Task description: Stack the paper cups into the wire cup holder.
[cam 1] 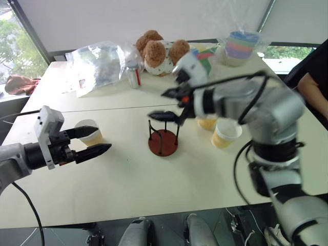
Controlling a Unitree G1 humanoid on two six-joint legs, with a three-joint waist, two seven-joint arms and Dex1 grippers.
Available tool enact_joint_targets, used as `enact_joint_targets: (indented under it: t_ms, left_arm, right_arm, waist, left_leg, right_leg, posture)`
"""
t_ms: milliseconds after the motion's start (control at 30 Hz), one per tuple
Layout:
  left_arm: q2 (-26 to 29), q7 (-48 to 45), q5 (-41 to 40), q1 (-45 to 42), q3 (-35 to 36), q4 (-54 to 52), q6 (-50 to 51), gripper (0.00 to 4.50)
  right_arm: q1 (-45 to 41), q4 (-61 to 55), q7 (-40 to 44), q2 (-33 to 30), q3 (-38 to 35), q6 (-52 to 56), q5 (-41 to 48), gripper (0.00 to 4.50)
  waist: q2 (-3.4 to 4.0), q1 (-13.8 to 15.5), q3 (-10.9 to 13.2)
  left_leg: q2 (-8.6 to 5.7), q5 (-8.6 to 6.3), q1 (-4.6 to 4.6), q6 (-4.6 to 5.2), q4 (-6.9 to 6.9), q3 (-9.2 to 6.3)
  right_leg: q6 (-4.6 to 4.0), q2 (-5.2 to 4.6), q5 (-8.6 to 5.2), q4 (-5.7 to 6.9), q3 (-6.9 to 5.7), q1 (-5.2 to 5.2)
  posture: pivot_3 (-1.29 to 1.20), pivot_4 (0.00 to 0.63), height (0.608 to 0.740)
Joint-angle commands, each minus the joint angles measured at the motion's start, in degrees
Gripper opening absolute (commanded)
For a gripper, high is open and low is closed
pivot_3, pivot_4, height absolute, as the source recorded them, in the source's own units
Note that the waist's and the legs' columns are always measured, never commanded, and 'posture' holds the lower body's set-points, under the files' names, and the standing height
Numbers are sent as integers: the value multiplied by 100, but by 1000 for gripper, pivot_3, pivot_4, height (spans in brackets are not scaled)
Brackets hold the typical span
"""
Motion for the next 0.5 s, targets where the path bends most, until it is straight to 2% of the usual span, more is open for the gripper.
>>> enact_joint_targets:
  t_ms: [33,133,267,500]
  left_arm:
    - [333,-107,-492,-192,-150,-741,226,4500]
    - [523,9,-668,-663,-461,-957,291,4500]
    - [663,119,-695,-1088,-706,-974,316,4500]
    - [672,114,-579,-960,-803,-932,275,4500]
  right_arm:
    - [-125,901,1276,-1043,102,-1277,-271,4465]
    - [19,2075,2107,-1961,740,-2735,-1164,4465]
    - [296,3198,2414,-2374,1116,-3712,-1955,4465]
    - [817,3778,2353,-2408,896,-3674,-2311,4465]
  waist:
    - [0,26,0]
    - [1,70,1]
    - [2,71,1]
    - [22,86,14]
  left_leg:
    - [0,-2,1,3,0,0]
    - [0,-8,2,14,0,11]
    - [3,2,5,-4,0,18]
    - [9,7,2,-12,-2,26]
  right_leg:
    - [0,0,0,-12,0,5]
    - [0,-1,0,-37,2,15]
    - [0,7,0,-35,5,16]
    - [0,11,0,-32,15,6]
  posture:
    - [0,150,740]
    - [0,150,740]
    - [0,150,740]
    - [0,150,740]
